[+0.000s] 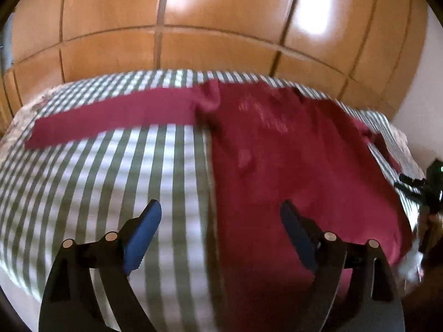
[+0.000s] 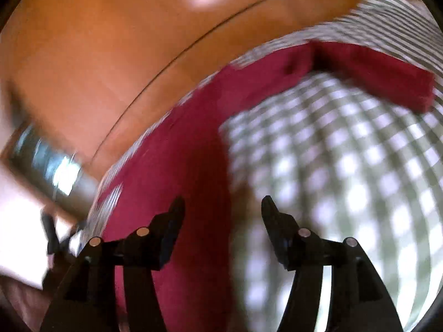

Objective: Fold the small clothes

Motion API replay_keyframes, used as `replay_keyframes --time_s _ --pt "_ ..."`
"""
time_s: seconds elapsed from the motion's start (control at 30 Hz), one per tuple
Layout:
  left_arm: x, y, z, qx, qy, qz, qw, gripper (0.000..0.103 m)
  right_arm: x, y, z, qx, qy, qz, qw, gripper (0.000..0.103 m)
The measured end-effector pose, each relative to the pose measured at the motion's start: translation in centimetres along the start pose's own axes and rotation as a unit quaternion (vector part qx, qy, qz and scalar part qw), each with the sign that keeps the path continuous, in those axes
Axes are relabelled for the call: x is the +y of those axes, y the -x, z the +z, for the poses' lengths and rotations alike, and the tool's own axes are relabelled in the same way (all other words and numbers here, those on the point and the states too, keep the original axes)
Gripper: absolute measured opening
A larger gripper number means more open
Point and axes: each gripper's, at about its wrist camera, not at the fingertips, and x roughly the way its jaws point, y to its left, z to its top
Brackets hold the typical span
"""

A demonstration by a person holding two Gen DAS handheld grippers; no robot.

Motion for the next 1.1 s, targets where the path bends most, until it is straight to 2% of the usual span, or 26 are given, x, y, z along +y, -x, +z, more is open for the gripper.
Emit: replay_keyframes --time_s 0.1,0.17,0.2,0.23,0.27,0.3,0.33,0.4,0.5,0.6,0.63,0.67,0.7,0.77,0.83,0.9,1.0,1.1 --pt "-0.6 -2.8 1.7 -0.009 0.026 -0.002 0.9996 0.089 -4.1 -1.3 2.7 -0.054 -0.133 -0.006 0.990 0.055" --pt "-1.3 -4.9 2.6 -0.006 0.041 0.018 0.9990 0.089 -5.5 -1.6 4.3 -0.101 -0.168 0.000 0.981 0.060" --pt "-1.5 -6.2 3.1 -0.006 0.044 0.023 0.9987 0.089 -5.9 -1.6 5.1 -0.126 -0.180 -0.007 0.976 0.064" --pt "-1.5 -7.2 3.4 -0.004 0.043 0.029 0.9986 0.089 -6.3 -1.6 5.8 -0.144 -0.190 -0.007 0.971 0.074" --pt "-1.6 -8.1 3.5 -0.001 0.043 0.043 0.9982 0.089 -6.8 -1.5 6.4 -0.168 -0.212 -0.001 0.963 0.077" --pt "-1.6 -9.3 3.5 0.002 0.037 0.068 0.9970 0.089 -7.1 -1.6 6.8 -0.180 -0.228 0.001 0.957 0.077" --pt "-1.4 -10.0 3.4 0.010 0.037 0.074 0.9965 0.089 -7.6 -1.5 7.3 -0.189 -0.245 -0.002 0.951 0.077" --pt "-0.4 -11.8 3.0 0.047 0.061 0.067 0.9948 0.089 -9.1 -1.3 8.2 -0.207 -0.292 -0.007 0.934 0.076" --pt "0.0 -11.5 2.7 0.034 0.071 0.061 0.9950 0.089 -11.5 -1.0 9.8 -0.229 -0.344 -0.027 0.910 0.064" --pt "0.4 -11.1 2.4 0.031 0.074 0.063 0.9948 0.089 -13.5 -0.5 10.4 -0.237 -0.378 -0.047 0.894 0.032" --pt "0.4 -11.2 2.4 0.031 0.074 0.062 0.9948 0.089 -14.3 -0.1 10.0 -0.234 -0.388 -0.054 0.890 0.015" --pt "0.4 -11.4 2.5 0.032 0.075 0.062 0.9947 0.089 -15.0 0.1 10.1 -0.231 -0.397 -0.059 0.887 0.006" --pt "0.3 -11.3 2.4 0.032 0.075 0.062 0.9948 0.090 -15.9 0.1 10.0 -0.228 -0.402 -0.061 0.885 0.006" --pt "0.1 -11.2 2.3 0.032 0.074 0.060 0.9949 0.091 -16.5 0.6 10.4 -0.226 -0.389 -0.068 0.890 0.007" --pt "0.2 -11.2 2.2 0.033 0.074 0.060 0.9949 0.091 -16.9 2.3 11.4 -0.235 -0.359 -0.105 0.897 0.007" --pt "0.2 -11.4 2.2 0.034 0.074 0.059 0.9950 0.092 -17.9 3.6 12.5 -0.253 -0.353 -0.126 0.892 0.007" --pt "0.0 -11.5 2.3 0.035 0.073 0.060 0.9949 0.093 -20.0 5.6 13.2 -0.265 -0.367 -0.166 0.876 0.006" --pt "0.0 -11.6 2.3 0.036 0.073 0.057 0.9950 0.094 -22.5 6.4 13.3 -0.251 -0.376 -0.178 0.874 0.005"
